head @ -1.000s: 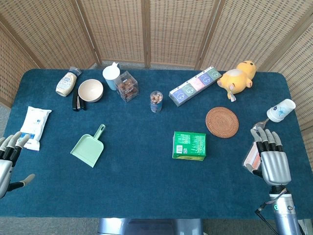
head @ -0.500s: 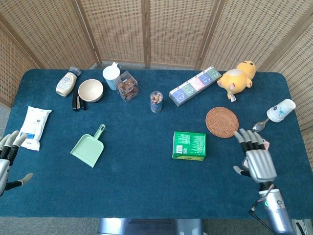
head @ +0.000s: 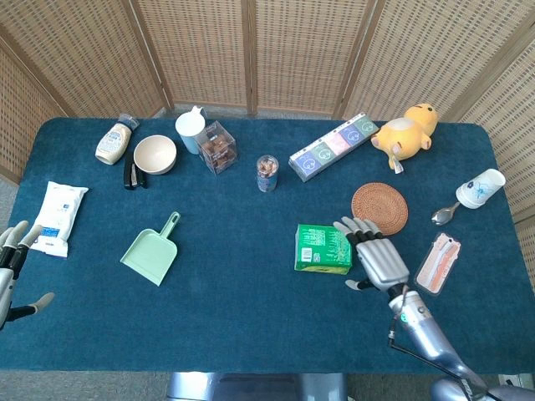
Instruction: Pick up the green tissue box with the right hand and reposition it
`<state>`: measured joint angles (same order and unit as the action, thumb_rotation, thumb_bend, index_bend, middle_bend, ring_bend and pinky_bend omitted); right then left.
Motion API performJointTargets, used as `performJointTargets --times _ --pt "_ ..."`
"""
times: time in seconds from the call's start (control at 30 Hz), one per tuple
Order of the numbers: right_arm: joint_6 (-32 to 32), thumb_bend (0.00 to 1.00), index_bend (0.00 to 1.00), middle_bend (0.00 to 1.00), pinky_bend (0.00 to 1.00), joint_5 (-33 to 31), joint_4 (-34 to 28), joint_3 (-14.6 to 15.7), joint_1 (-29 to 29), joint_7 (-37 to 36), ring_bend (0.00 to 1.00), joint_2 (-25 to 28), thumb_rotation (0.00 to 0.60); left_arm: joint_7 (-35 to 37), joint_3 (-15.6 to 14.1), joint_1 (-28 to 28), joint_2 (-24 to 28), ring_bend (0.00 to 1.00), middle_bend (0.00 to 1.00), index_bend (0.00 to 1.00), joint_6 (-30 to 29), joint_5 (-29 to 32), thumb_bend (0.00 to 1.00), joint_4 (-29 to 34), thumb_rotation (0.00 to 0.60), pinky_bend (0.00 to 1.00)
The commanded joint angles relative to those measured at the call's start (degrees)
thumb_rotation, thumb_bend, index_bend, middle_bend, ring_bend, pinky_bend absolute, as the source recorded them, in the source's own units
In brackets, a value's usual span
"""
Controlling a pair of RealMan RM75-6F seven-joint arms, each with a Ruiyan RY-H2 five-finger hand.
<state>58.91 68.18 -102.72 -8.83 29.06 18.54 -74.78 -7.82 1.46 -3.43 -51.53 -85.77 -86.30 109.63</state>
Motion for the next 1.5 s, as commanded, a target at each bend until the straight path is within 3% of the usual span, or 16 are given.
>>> performJointTargets --times 0.03,0.2,0.33,0.47,0.67,0.83,0.97,1.07,1.23,1.4,1.5 --pt "-1.24 0.00 0.08 0.00 0.07 -2.34 1.66 -0.77 1.64 1.79 0.00 -2.44 0.600 0.18 0.04 0.01 0.04 0.00 0.00 0.03 -0.07 0.02 0.06 -0.01 0.600 0.04" --pt "-1.52 0.00 0.11 0.05 0.07 -3.75 4.52 -0.68 2.77 2.14 0.00 -4.89 0.600 0.55 0.19 0.00 0.19 0.00 0.00 0.03 -0.05 0.39 0.06 -0.14 0.600 0.04" --pt "0.09 0.00 0.21 0.15 0.10 -2.67 6.95 -0.31 2.87 2.50 0.02 -6.74 0.600 0.73 0.22 -0.04 0.23 0.00 0.00 0.03 0.01 0.44 0.06 -0.23 0.600 0.04" --pt "1.20 0.01 0.31 0.28 0.21 -1.93 8.18 0.12 2.71 2.24 0.14 -7.82 0.600 0.81 0.25 -0.06 0.28 0.00 0.00 0.03 0.03 0.52 0.06 -0.24 0.600 0.04" --pt "3.64 0.14 0.42 0.39 0.35 1.38 9.07 1.14 1.91 0.86 0.28 -8.67 0.600 0.89 0.21 0.03 0.35 0.00 0.00 0.03 -0.17 0.35 0.06 -0.18 0.600 0.04" --pt "3.36 0.24 0.49 0.45 0.39 3.21 5.65 1.64 1.31 -3.07 0.36 -6.40 0.600 1.13 0.20 0.08 0.41 0.00 0.00 0.03 -0.28 0.27 0.07 -0.22 0.600 0.04" --pt "-3.68 0.26 0.51 0.47 0.42 0.38 -2.37 1.31 2.47 -9.36 0.39 0.56 0.600 1.27 0.16 0.00 0.46 0.00 0.00 0.03 -0.07 0.27 0.06 -0.25 0.600 0.04" --pt "-14.24 0.27 0.51 0.47 0.42 -4.03 -7.14 0.08 5.60 -16.17 0.39 7.66 0.600 1.43 0.07 -0.11 0.50 0.00 0.00 0.03 0.24 0.23 0.06 -0.19 0.600 0.04" --pt "-32.71 0.30 0.53 0.49 0.42 -9.91 -5.80 -2.94 12.29 -27.19 0.43 14.57 0.600 1.30 -0.07 -0.27 0.60 0.00 0.00 0.03 0.71 0.24 0.06 0.01 0.600 0.04" --pt "-35.52 0.29 0.50 0.48 0.42 -10.48 -0.40 -2.42 15.01 -27.80 0.44 13.51 0.600 1.06 0.00 -0.27 0.53 0.00 0.00 0.03 0.69 0.53 0.06 0.10 0.600 0.04" --pt "-34.51 0.20 0.29 0.29 0.42 -10.57 0.89 -1.35 15.37 -27.13 0.34 12.45 0.600 1.06 0.09 -0.31 0.48 0.00 0.00 0.03 0.74 0.77 0.06 0.06 0.600 0.04"
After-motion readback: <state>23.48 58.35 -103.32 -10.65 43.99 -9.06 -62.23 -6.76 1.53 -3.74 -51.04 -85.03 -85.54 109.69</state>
